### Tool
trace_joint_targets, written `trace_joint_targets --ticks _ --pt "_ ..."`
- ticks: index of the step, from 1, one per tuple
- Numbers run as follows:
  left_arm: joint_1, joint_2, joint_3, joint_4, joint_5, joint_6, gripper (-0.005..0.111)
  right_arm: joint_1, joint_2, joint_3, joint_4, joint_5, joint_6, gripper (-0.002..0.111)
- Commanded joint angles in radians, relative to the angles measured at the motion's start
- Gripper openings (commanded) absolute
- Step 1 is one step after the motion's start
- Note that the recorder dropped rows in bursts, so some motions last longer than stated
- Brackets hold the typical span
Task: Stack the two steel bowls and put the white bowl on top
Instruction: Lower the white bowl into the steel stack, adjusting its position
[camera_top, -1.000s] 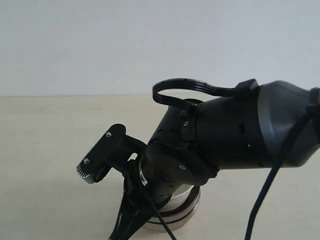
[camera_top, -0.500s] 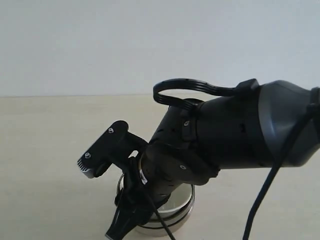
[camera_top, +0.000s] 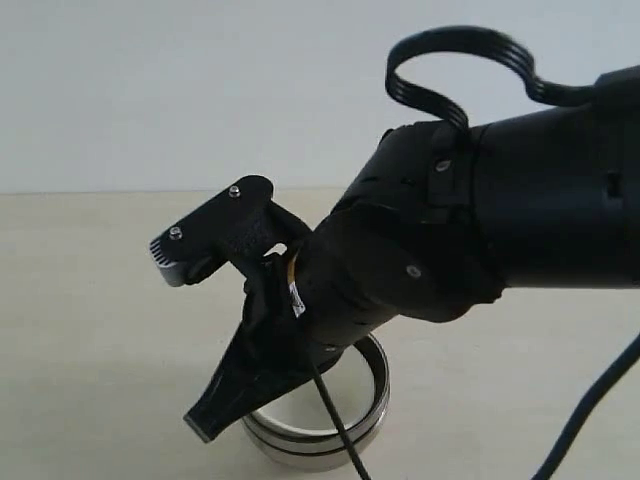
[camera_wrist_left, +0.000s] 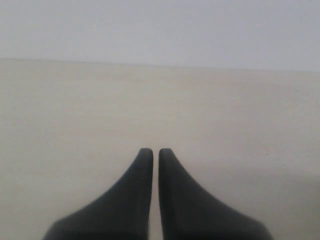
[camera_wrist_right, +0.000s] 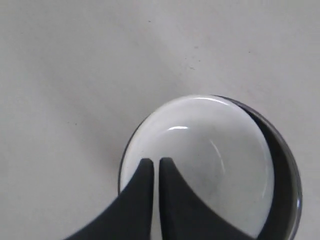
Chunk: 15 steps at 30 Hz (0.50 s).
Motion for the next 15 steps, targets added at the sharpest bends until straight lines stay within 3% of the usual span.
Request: trace_joint_targets --ticks 1,15 --pt "-0.005 -0.003 0.003 0.000 -0.008 -0.005 0.004 -0.001 0.005 -0.004 0.176 -0.015 -0.048 0.000" --pt "-0.005 -0.003 0.003 0.000 -0.008 -0.005 0.004 0.008 0.169 -0.004 0.208 -0.093 -0.113 0.000"
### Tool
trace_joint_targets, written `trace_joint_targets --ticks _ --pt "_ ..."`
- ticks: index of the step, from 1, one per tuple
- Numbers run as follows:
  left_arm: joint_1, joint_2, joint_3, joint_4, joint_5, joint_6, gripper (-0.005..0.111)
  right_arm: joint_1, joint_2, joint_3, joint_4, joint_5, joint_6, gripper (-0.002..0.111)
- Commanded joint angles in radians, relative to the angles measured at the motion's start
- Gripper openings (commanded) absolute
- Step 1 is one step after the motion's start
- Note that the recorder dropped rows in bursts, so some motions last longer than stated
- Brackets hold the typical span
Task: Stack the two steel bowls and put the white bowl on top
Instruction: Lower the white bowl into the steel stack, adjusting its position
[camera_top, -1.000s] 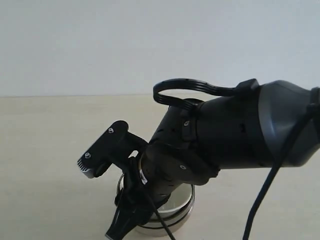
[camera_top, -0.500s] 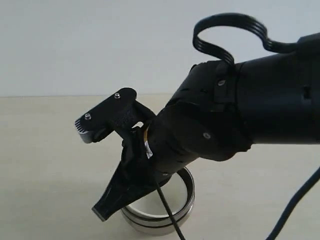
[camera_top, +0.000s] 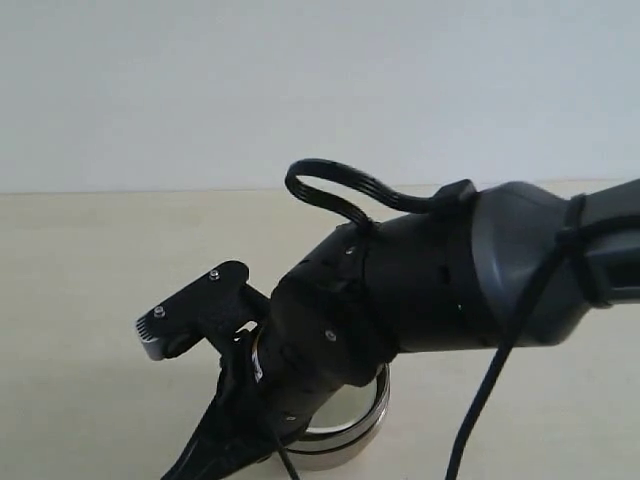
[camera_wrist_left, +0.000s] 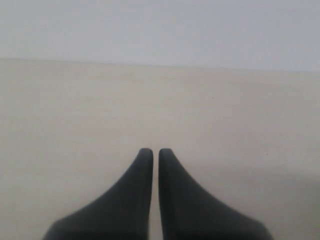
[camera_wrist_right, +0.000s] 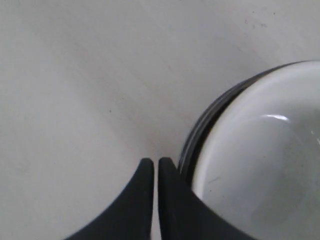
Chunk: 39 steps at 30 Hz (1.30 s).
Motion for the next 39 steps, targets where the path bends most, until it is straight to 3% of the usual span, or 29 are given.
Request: trace_joint_targets --ticks 1,9,29,39 --pt "-0.005 -0.003 0.003 0.000 -0.008 -0.005 0.004 0.000 -0.012 -0.003 -0.002 -0.016 -0.022 0.000" --pt "-0.005 -0.003 0.003 0.000 -0.008 -0.005 0.004 -0.004 -0.080 -0.003 -0.066 -0.126 -0.066 0.000" --pt "-0.005 -0.003 0.003 0.000 -0.008 -0.005 0.004 -0.032 -0.004 -0.003 -0.081 -0.125 -0.020 0.000" --pt "-0.005 -0.003 0.003 0.000 -0.008 -0.005 0.004 -0.073 -0.006 -0.003 -0.204 -0.239 -0.016 0.000"
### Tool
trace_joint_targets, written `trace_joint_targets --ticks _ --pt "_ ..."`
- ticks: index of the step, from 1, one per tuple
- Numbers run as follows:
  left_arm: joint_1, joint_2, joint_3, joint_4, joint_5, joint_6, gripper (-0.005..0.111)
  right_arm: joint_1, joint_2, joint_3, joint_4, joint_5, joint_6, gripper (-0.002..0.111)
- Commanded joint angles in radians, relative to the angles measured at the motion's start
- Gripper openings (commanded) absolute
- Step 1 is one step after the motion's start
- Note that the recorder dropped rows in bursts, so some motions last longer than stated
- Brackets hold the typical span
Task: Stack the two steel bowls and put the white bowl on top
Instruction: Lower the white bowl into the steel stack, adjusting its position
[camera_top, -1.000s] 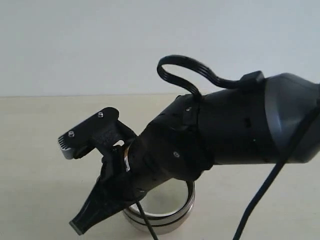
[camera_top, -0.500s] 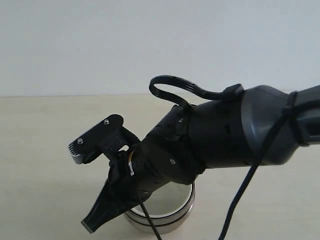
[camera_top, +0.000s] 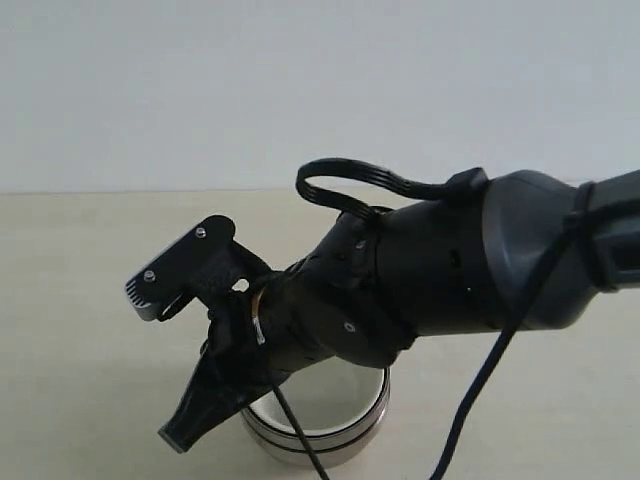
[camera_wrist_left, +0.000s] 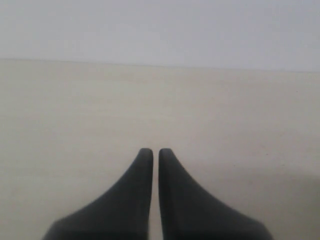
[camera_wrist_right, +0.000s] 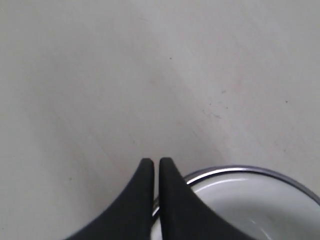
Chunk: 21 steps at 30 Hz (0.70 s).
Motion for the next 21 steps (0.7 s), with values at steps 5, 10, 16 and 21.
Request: trace_joint_targets --ticks 5,10,16,21 --pt "-0.005 -0.003 0.003 0.000 -0.008 -0.005 0.004 -0.110 0.003 -0.003 -0.031 0.003 0.090 0.000" --pt "-0.005 -0.003 0.003 0.000 -0.008 -0.005 0.004 -0.108 0.026 -0.003 -0.031 0.007 0.091 0.000" --pt "-0.005 -0.003 0.003 0.000 -0.008 -0.005 0.004 -0.108 0.035 -0.003 -0.031 0.001 0.091 0.000" --pt "-0.005 -0.003 0.003 0.000 -0.008 -0.005 0.004 -0.108 0.034 -0.003 -0.031 0.012 0.091 0.000"
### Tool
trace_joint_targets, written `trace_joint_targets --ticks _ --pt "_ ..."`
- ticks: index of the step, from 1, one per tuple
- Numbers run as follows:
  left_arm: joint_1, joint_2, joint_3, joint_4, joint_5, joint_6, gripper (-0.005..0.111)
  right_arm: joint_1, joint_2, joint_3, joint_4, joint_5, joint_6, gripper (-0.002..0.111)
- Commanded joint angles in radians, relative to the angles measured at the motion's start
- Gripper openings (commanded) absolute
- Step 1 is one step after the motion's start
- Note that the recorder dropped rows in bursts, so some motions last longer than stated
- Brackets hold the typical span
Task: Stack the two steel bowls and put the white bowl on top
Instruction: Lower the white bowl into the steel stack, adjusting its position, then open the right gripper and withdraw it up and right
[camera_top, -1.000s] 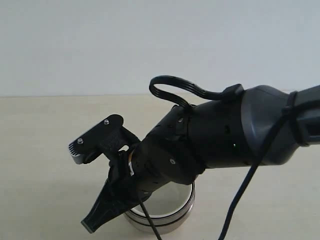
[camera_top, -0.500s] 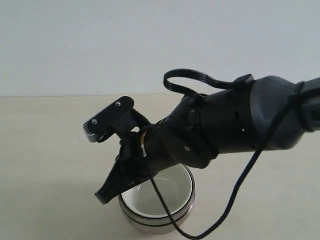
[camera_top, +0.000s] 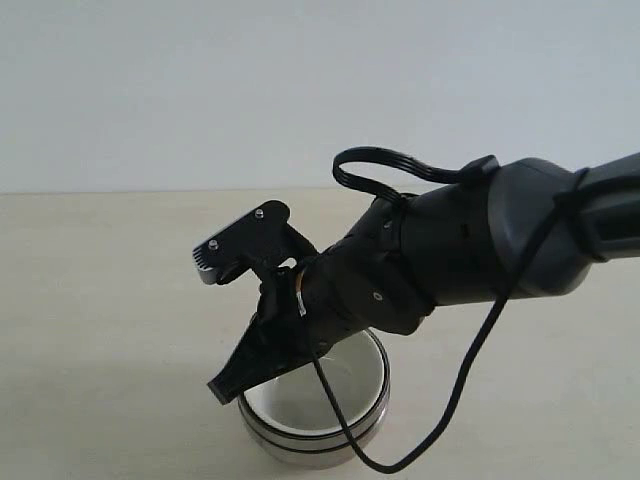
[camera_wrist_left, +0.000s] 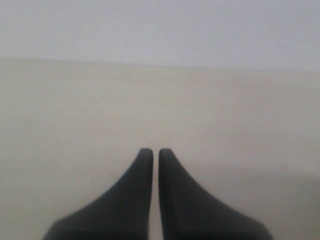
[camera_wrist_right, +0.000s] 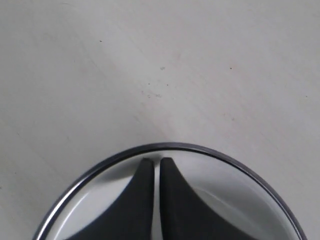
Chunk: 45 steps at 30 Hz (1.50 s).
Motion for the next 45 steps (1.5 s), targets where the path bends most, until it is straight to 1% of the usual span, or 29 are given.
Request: trace_joint_targets --ticks 1,8,15,19,29,35,45 --pt "-0.005 -0.003 0.003 0.000 -0.008 -0.005 0.004 0.000 -0.002 -0.003 -0.005 0.017 0.000 0.000" --pt "-0.005 -0.003 0.003 0.000 -0.008 -0.005 0.004 0.000 -0.004 -0.003 -0.003 0.076 -0.004 0.000" --pt "-0.005 -0.003 0.003 0.000 -0.008 -0.005 0.004 0.000 -0.004 -0.003 -0.003 0.210 -0.004 0.000" --pt "-0.005 -0.003 0.003 0.000 -0.008 -0.005 0.004 0.000 -0.004 -0.003 -0.003 0.256 -0.004 0.000" --pt "-0.005 -0.003 0.003 0.000 -0.008 -0.005 0.004 0.000 -0.002 -0.003 -0.003 0.266 0.015 0.000" --pt "-0.005 -0.003 0.003 0.000 -0.008 -0.005 0.004 0.000 0.058 -0.003 -0.003 0.247 0.016 0.000" --pt "-0.005 -0.003 0.003 0.000 -0.008 -0.005 0.004 0.000 -0.027 -0.003 -0.003 0.245 0.010 0.000"
